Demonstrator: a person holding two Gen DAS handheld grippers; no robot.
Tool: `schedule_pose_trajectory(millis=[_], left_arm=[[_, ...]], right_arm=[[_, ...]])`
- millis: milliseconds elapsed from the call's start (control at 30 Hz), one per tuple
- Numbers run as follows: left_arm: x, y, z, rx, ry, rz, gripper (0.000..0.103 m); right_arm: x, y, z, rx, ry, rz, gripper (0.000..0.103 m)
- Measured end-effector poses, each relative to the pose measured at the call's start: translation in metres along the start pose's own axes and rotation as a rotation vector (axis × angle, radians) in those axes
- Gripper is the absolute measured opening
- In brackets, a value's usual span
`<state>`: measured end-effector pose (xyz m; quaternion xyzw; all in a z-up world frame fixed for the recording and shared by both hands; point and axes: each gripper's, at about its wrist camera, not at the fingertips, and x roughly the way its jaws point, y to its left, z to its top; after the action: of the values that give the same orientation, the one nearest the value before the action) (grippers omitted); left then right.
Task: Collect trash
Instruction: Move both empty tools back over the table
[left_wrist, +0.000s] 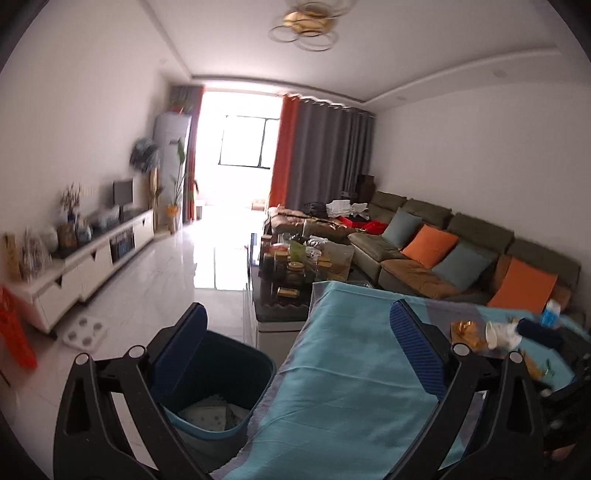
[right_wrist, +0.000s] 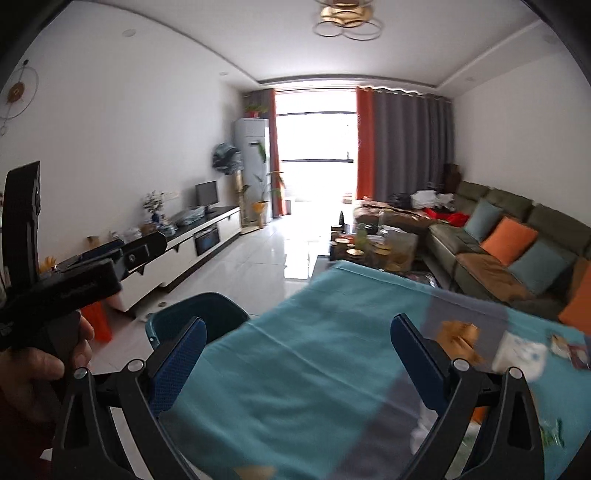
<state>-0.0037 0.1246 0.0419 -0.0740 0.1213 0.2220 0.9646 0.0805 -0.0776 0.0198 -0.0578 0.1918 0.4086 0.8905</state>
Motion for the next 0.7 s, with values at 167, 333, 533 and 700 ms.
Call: schedule_pose_trajectory(millis=[167, 333, 533, 700], left_arm=[[-0.01, -0.036, -0.003, 0.038, -0.022, -0.077, 0.098], [-0.015, -0.073, -0.017, 0.079, 0.014, -0.191, 0.098], [-0.018, -0.107, -0.028, 0.106, 0.056, -0.313, 0.098], [-0.013, -0.122, -0.034, 0.115, 0.086, -0.36, 0.098]], right_arm=[[-0.031, -0.024, -0.018, 0.053, -0.032, -0.096, 0.096], [-0.064, -0.036, -0.039, 0.089, -0.083, -0.207, 0.096], [-0.092, -0.052, -0.062, 0.127, -0.093, -0.318, 0.096], [-0.106, -0.071, -0.08, 0.182, -0.08, -0.384, 0.096]])
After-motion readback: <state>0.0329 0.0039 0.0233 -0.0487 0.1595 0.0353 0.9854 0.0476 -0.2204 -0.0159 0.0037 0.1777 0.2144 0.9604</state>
